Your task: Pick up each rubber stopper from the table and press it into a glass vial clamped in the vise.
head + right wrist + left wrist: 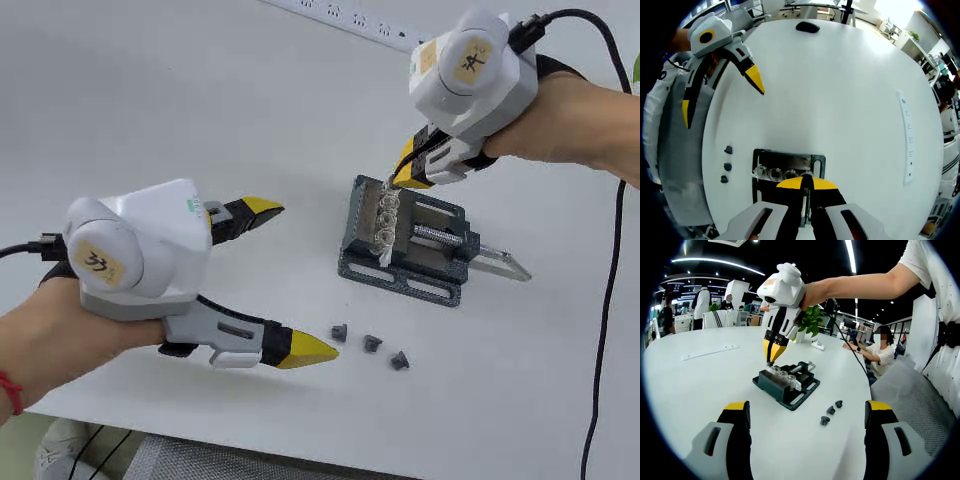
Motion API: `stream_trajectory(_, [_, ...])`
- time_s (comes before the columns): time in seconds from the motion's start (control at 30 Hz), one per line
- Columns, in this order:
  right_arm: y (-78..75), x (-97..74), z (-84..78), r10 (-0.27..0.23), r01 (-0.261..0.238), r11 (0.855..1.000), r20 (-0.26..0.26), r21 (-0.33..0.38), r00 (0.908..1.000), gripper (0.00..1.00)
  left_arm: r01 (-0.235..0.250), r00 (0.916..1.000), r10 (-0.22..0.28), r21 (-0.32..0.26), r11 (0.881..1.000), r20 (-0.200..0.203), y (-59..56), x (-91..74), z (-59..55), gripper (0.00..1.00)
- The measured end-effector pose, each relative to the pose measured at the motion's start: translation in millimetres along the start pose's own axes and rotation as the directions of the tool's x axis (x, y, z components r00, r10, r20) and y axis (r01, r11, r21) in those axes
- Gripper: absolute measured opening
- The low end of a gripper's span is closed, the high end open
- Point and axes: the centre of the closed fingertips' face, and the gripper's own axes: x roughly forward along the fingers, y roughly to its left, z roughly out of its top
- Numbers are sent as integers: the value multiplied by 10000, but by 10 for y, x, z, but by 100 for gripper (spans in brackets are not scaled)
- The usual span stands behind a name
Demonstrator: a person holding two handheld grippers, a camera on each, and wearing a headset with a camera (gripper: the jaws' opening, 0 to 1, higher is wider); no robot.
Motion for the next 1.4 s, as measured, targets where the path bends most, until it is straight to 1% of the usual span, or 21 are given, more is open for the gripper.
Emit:
stream_trajectory(0.1, [-7, 1, -12, 10, -10, 10000, 88, -13, 10000, 0, -53, 10000, 53, -36, 10000, 36, 15, -21, 4, 95])
stream_trajectory(0.13, [-9, 2, -10, 14, -16, 9999, 116, 124, 9999, 0, -69, 10000, 69, -46, 10000, 26, 18, -25, 1, 95])
stream_trajectory(0.23, [-9, -1, -13, 62, -65, 9998, 183, 176, 9998, 0, -73, 10000, 73, -20, 10000, -46, 17, -30, -12, 94])
stream_trajectory(0.3, [1, -6, -18, 15, -18, 10000, 276, 91, 9996, 0, -75, 10000, 75, -16, 10000, -30, 12, -32, 2, 94])
stream_trajectory(0.33, [-9, -5, -8, 5, -20, 9994, 426, 355, 9991, 0, -83, 10000, 83, -26, 10000, -3, 16, -34, 8, 94])
stream_trajectory(0.4, [-6, -6, -11, -41, 32, 9999, 567, 159, 9984, 0, -100, 9999, 100, -41, 9999, -6, 28, -35, 2, 94])
stream_trajectory(0.43, [27, -15, -10, -69, 28, 9983, 707, 574, 9975, 0, -104, 9999, 104, -16, 9999, -31, 30, -34, -2, 94])
stream_trajectory(0.57, [-21, 0, -13, -107, 50, 9978, 866, 657, 9962, 0, -34, 10000, 34, -4, 10000, -53, 17, -25, -5, 94])
stream_trajectory(0.93, [-5, -14, -12, -63, 36, 9992, 698, 387, 9975, 0, -38, 10000, 38, -53, 10000, -54, 19, -23, -1, 94])
stream_trajectory(1.0, [-9, -16, -36, -138, 129, 9998, 515, 173, 9986, 0, -19, 10000, 19, -52, 10000, -80, 23, -22, -15, 93])
stream_trajectory(1.17, [1, -19, -29, -67, 39, 9991, 643, 433, 9979, 0, -3, 10000, 3, -68, 10000, -50, 8, -18, -8, 93])
stream_trajectory(1.33, [7, -17, -39, -45, 33, 9998, 546, 216, 9985, 0, -5, 10000, 5, -25, 10000, -73, -3, -16, -5, 94])
stream_trajectory(1.4, [-2, -14, -43, -53, 40, 9997, 528, 242, 9986, 0, -11, 10000, 11, -51, 10000, -78, 0, -16, -8, 93])
